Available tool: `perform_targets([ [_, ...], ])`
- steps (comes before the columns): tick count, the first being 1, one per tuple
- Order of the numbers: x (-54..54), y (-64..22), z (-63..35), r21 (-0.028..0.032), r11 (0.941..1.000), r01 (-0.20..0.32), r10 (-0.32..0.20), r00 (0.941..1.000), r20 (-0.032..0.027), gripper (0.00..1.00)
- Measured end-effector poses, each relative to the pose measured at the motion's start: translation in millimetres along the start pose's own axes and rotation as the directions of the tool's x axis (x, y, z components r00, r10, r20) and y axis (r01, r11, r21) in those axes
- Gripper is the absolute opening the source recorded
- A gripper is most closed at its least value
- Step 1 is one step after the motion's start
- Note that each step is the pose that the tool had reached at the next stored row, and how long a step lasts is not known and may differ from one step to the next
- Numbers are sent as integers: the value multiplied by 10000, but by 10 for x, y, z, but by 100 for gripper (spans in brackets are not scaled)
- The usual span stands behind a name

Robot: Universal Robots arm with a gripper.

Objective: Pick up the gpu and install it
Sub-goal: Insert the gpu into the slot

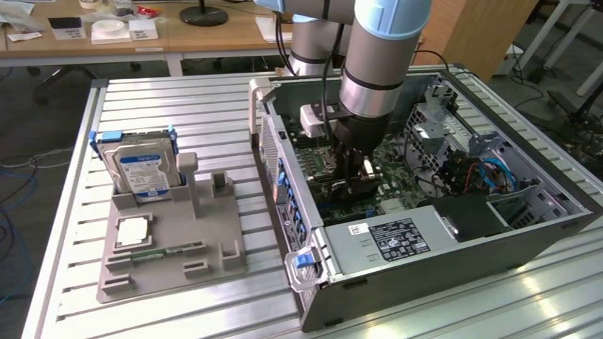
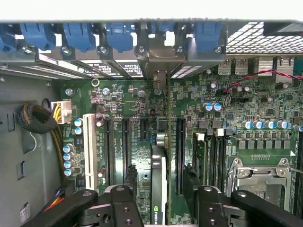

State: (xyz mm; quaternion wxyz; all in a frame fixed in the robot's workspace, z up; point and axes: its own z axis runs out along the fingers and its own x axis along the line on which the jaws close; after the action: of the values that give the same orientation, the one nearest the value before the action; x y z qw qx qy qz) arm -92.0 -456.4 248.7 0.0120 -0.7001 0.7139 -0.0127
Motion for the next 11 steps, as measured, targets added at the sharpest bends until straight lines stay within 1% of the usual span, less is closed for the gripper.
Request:
perform_targets([
  [3, 1, 0, -5, -2, 10000, 0, 0, 10000, -2, 51],
  [5, 0, -1, -42, -1, 10000, 0, 0, 10000, -1, 51],
  [11, 0, -9, -260, -1, 10000, -1, 1, 10000, -1, 51],
])
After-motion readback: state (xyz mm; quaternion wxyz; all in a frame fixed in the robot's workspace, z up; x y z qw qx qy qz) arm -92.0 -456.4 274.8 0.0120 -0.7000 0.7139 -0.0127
